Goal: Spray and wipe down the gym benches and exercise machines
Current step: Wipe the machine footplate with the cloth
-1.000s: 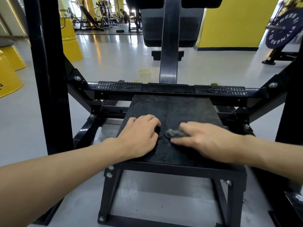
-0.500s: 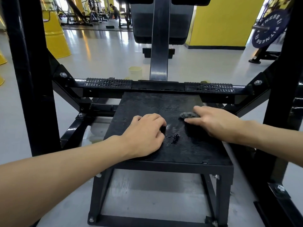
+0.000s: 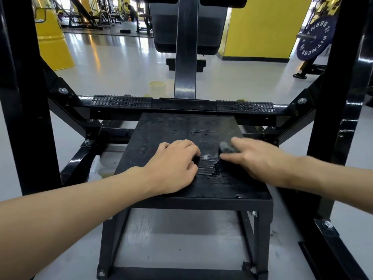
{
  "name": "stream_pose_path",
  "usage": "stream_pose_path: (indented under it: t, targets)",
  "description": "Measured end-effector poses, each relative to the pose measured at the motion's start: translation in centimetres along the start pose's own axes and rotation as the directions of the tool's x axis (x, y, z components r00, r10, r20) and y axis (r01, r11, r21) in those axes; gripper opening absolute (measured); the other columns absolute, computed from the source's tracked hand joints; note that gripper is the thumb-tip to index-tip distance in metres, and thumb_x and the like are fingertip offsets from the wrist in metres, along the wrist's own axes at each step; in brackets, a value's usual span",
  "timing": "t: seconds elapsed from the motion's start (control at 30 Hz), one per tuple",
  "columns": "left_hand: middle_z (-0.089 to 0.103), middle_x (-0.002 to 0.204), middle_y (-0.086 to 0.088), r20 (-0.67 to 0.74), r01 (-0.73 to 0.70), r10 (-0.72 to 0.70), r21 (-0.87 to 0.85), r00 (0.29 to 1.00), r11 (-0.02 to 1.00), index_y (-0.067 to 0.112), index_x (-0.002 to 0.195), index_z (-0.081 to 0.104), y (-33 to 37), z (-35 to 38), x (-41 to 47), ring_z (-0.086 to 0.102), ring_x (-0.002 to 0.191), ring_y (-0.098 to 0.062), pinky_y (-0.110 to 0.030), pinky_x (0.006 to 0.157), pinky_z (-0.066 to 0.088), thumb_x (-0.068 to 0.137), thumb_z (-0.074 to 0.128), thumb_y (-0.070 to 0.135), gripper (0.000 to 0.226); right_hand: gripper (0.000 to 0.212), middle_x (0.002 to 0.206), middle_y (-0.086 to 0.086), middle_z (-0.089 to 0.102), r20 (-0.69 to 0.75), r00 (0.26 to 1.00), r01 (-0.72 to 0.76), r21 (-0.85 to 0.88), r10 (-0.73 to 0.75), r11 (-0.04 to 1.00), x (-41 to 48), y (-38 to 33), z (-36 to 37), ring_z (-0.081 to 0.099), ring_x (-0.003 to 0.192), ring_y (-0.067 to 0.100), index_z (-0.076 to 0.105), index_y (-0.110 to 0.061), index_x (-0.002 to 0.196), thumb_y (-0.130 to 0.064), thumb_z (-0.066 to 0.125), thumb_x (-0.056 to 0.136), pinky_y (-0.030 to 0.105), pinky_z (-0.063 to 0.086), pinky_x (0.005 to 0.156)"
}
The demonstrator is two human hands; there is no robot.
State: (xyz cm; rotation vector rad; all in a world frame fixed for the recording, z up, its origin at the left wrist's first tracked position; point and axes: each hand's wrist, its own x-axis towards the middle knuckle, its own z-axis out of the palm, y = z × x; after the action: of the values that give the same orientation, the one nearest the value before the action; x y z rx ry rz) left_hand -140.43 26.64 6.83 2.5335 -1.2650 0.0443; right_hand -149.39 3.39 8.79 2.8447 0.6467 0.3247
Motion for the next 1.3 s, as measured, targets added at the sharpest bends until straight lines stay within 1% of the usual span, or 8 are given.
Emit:
stream_pose_path:
  t: [0.17,0.33,0.53,0.7,0.87,0.97,1.07,1.3]
  targets:
    - [0.05,0.137,0.012,-0.002,-0.024,0.024,-0.004,1.0,1.0,0.023,0.125,0.058,0.4,0.3,0.0,0.04,0.131,-0.008,-0.039,0.113,0.025,0.096,0.044,0.019,0.032,0.06,0.093,0.004,0.041,0.048,0.984,0.167,0.058,-0.17,0.984,-2.5,-1.6,-0.1,0.046,0.077,0.02,0.057,-0.017,0.136,-0.002,0.063,0.079,0.03,0.046,0.059]
    - [0.05,0.138,0.011,-0.001,-0.03,0.03,-0.009,1.0,1.0,0.022,0.126,0.058,1.0,0.3,0.1,0.041,0.13,-0.009,-0.038,0.113,0.025,0.097,0.043,0.018,0.033,0.064,0.087,0.007,0.044,0.025,0.993,-0.118,-0.028,0.118,0.993,-1.1,2.4,0.6,0.057,0.073,0.032,0.066,-0.017,0.128,0.006,0.073,0.068,0.032,0.047,0.057]
    - [0.05,0.139,0.011,-0.006,-0.035,0.035,-0.012,0.999,0.999,0.022,0.127,0.058,1.6,0.7,0.2,0.04,0.132,-0.009,-0.039,0.113,0.024,0.097,0.043,0.019,0.033,0.06,0.09,0.005,0.044,0.077,0.988,0.124,0.1,-0.132,0.987,-4.3,-1.8,-0.3,0.048,0.073,0.022,0.06,-0.016,0.134,0.002,0.067,0.077,0.031,0.045,0.057]
    - [0.05,0.138,0.01,0.019,-0.036,0.036,-0.012,0.999,0.999,0.022,0.128,0.057,1.9,0.6,0.2,0.041,0.131,-0.011,-0.039,0.113,0.024,0.098,0.042,0.02,0.034,0.066,0.094,0.002,0.039,0.109,0.984,-0.136,-0.031,0.139,0.99,-2.7,3.5,-0.1,0.058,0.084,0.031,0.055,-0.024,0.141,0.005,0.061,0.082,0.034,0.05,0.067]
    - [0.049,0.14,0.01,0.033,-0.051,0.051,-0.001,0.998,0.999,0.022,0.131,0.055,2.1,0.7,0.1,0.039,0.133,-0.011,-0.039,0.114,0.023,0.098,0.042,0.021,0.035,0.057,0.087,0.004,0.049,0.07,0.99,0.125,-0.019,-0.123,0.992,-3.4,-0.5,-0.9,0.053,0.069,0.024,0.066,-0.02,0.126,-0.004,0.074,0.073,0.027,0.041,0.056]
    - [0.05,0.138,0.01,0.028,-0.045,0.045,0.003,0.999,0.999,0.023,0.128,0.056,2.2,0.6,0.2,0.04,0.131,-0.012,-0.041,0.113,0.026,0.097,0.042,0.021,0.034,0.072,0.094,0.007,0.051,-0.009,0.998,-0.065,-0.083,0.064,0.994,-2.2,0.7,-0.2,0.049,0.079,0.028,0.041,-0.029,0.147,-0.004,0.059,0.082,0.044,0.05,0.069]
    - [0.05,0.136,0.009,0.04,-0.034,0.034,0.003,0.999,0.999,0.022,0.126,0.056,2.4,0.6,0.4,0.041,0.129,-0.014,-0.042,0.112,0.027,0.097,0.042,0.021,0.032,0.075,0.13,0.004,0.042,0.27,0.918,-0.35,0.206,0.29,0.914,-2.2,1.6,-0.4,0.04,0.12,0.026,0.011,-0.029,0.157,-0.019,0.055,0.097,0.039,0.034,0.107]
    - [0.05,0.134,0.009,0.017,-0.026,0.026,0.012,1.0,1.0,0.023,0.124,0.055,2.5,0.9,0.4,0.042,0.128,-0.014,-0.042,0.111,0.027,0.096,0.043,0.021,0.03,0.043,0.129,0.0,0.046,0.157,0.94,-0.341,0.341,0.304,0.876,-2.0,1.2,0.7,0.05,0.12,0.019,0.048,-0.018,0.144,-0.028,0.05,0.102,0.022,0.034,0.102]
